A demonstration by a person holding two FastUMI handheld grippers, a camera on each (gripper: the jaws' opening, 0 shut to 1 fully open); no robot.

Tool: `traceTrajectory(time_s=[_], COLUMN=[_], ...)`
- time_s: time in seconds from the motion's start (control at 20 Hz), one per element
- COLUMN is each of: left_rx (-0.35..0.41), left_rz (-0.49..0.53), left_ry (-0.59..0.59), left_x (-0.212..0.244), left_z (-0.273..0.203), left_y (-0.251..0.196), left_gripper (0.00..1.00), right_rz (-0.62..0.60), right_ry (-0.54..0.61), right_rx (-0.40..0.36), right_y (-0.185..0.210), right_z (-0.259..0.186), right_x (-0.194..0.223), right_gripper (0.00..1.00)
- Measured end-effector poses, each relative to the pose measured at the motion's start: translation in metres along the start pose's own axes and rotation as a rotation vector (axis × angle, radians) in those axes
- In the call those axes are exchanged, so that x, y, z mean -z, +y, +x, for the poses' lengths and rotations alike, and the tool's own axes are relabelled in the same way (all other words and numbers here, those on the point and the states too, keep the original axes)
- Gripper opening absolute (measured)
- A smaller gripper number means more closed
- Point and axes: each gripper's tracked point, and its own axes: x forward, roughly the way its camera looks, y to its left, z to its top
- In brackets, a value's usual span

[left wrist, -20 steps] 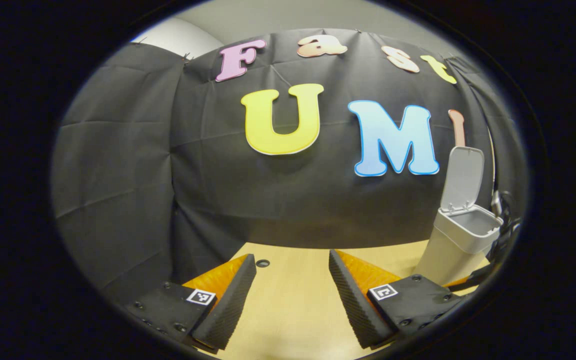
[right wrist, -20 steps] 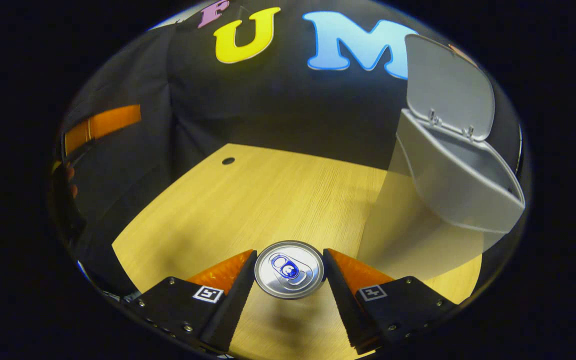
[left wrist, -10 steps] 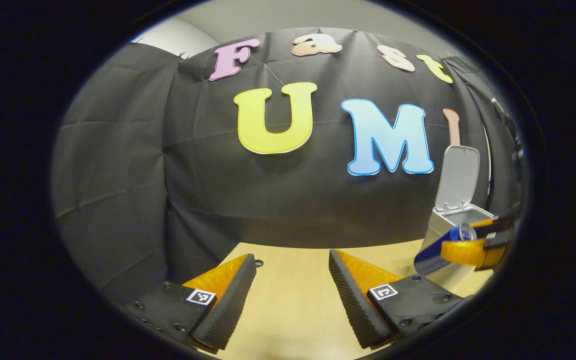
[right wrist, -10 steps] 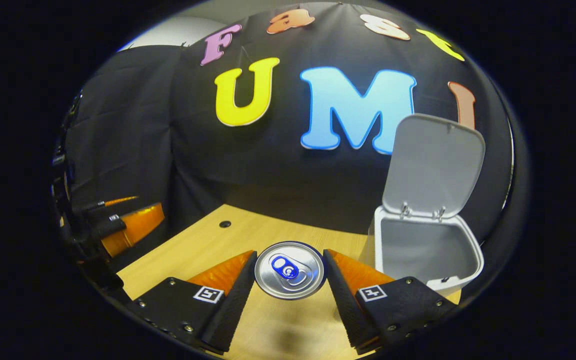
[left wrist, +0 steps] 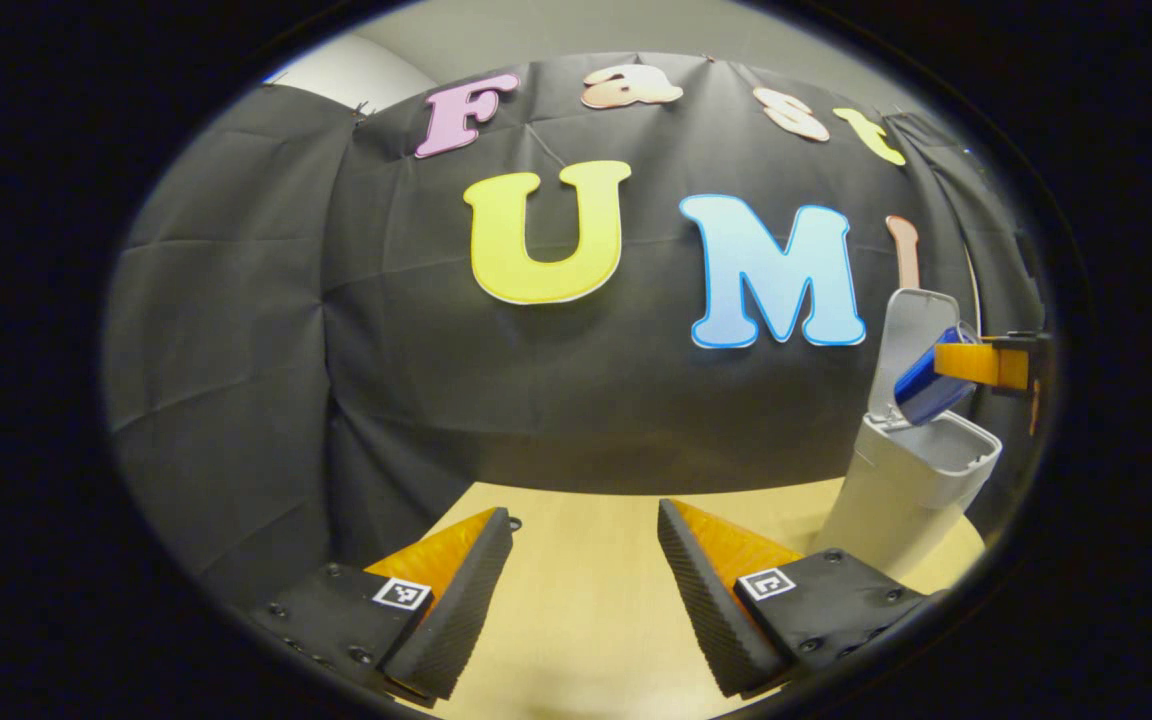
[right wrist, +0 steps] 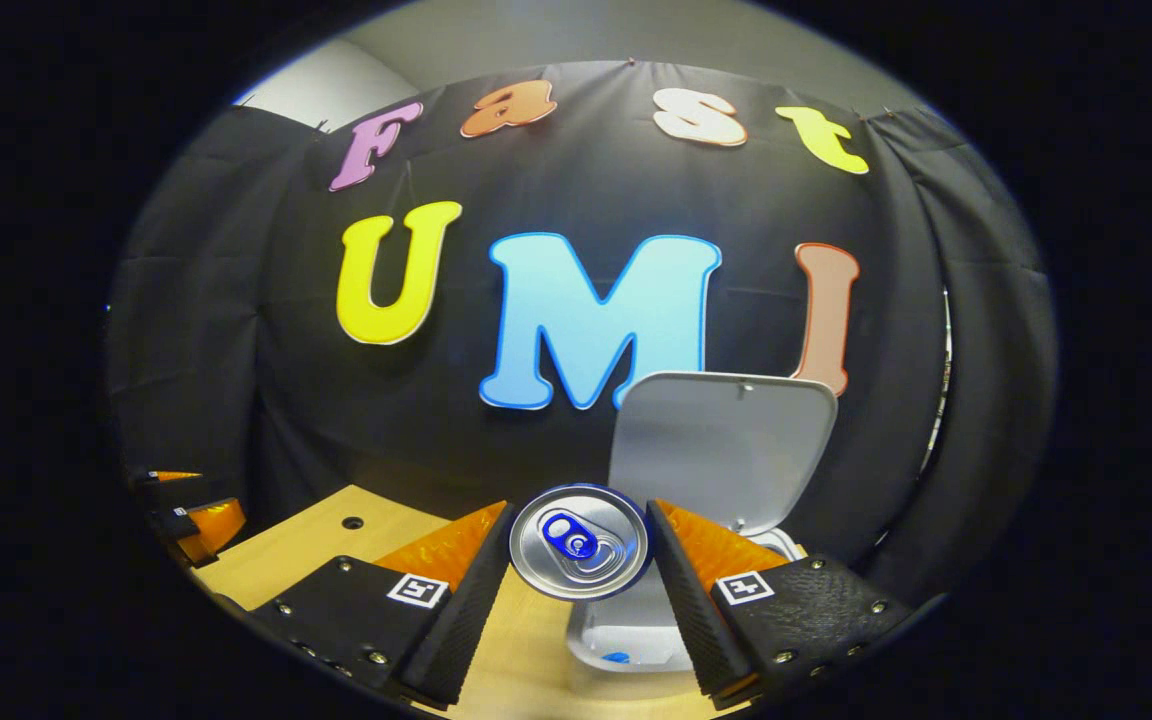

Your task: Press the lid of the desktop garbage bin to open it, pick up the crumpled paper on the desktop and throw it into the bin, then pick up the pop can on the desktop and drop it into the bin, and finally close the garbage bin lid.

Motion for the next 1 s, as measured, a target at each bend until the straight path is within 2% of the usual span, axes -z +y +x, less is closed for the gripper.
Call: traceTrajectory(time_s=[0.2, 0.35, 0.5, 0.75, 0.9, 1.0], left_rx=[-0.005, -0.010, -0.013, -0.022, -0.027, -0.027], left_rz=[-0.005, -0.011, -0.011, 0.000, 0.000, 0.000], left_ry=[0.009, 0.017, 0.021, 0.025, 0.032, 0.033], left_x=[0.004, 0.005, 0.006, 0.007, 0.008, 0.008], left_z=[0.000, 0.000, 0.000, 0.001, 0.002, 0.002], left_y=[-0.001, -0.002, -0.004, -0.005, -0.004, -0.005], left_gripper=[1.00, 1.00, 1.00, 1.00, 1.00, 1.00], right_rz=[0.011, 0.001, 0.020, 0.123, 0.123, 0.116], right_ry=[0.051, 0.100, 0.156, 0.235, 0.246, 0.245], right_rx=[0.065, 0.084, 0.081, 0.061, 0.056, 0.058], right_y=[-0.031, -0.043, -0.046, -0.046, -0.048, -0.049], right_z=[0.005, 0.012, 0.021, 0.030, 0.031, 0.030], right_x=[0.021, 0.041, 0.062, 0.088, 0.095, 0.094], right_gripper=[0.83, 0.82, 0.83, 0.84, 0.91, 0.91])
